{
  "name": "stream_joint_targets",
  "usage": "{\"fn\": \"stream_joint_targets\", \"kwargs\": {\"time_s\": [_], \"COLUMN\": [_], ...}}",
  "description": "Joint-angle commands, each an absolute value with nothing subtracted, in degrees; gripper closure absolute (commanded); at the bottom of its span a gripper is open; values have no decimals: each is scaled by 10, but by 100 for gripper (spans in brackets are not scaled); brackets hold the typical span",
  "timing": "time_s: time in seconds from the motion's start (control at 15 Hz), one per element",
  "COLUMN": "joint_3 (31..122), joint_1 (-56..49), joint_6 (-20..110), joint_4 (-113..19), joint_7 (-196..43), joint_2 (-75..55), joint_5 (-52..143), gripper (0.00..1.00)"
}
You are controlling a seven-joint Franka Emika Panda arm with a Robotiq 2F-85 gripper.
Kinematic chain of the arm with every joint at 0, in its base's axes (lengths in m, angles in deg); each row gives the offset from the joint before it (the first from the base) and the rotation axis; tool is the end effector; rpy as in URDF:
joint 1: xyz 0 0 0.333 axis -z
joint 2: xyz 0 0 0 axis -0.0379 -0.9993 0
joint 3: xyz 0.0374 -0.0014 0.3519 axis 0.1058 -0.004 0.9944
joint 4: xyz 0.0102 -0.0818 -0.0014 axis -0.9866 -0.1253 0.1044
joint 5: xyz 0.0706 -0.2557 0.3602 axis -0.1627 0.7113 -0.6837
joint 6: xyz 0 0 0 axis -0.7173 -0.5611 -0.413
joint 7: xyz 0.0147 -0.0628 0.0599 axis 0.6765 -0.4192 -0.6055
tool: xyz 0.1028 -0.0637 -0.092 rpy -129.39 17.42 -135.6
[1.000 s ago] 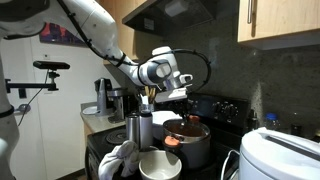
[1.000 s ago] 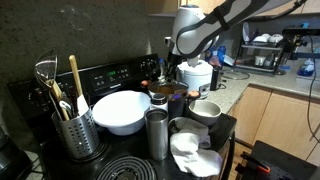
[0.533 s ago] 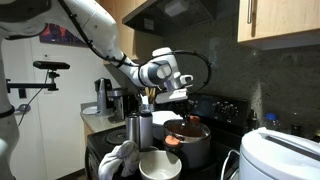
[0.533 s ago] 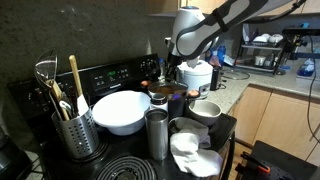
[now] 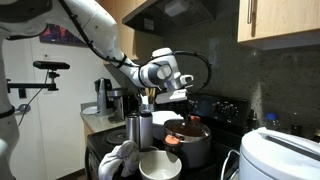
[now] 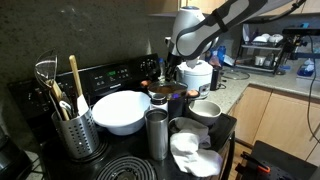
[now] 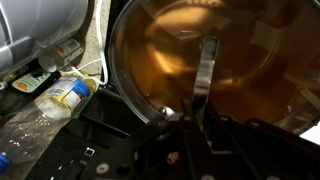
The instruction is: Take the lid from the white bowl and place it on the black pot
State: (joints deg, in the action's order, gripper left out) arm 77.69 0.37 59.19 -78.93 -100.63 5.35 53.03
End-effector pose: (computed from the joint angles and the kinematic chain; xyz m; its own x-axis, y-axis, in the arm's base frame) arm 0.6322 -0.0613 0.3957 0.8614 0.3971 0.3166 0.3194 -0.9083 0.2702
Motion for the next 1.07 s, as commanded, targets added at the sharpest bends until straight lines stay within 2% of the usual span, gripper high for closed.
{"fn": "stream_joint_targets", "kwargs": {"time_s": [0.0, 0.07, 0.27, 0.6, 1.0], "joint_3": [779, 779, 779, 779, 778], "joint_1": [4, 4, 3, 3, 6], "joint_6": [617, 617, 630, 624, 551], "joint_4": [-800, -801, -802, -798, -796], "joint_7": [-989, -988, -989, -987, -978], "joint_2": [68, 70, 75, 84, 116], "joint_5": [542, 543, 542, 542, 557], "gripper": [74, 59, 39, 0, 0]}}
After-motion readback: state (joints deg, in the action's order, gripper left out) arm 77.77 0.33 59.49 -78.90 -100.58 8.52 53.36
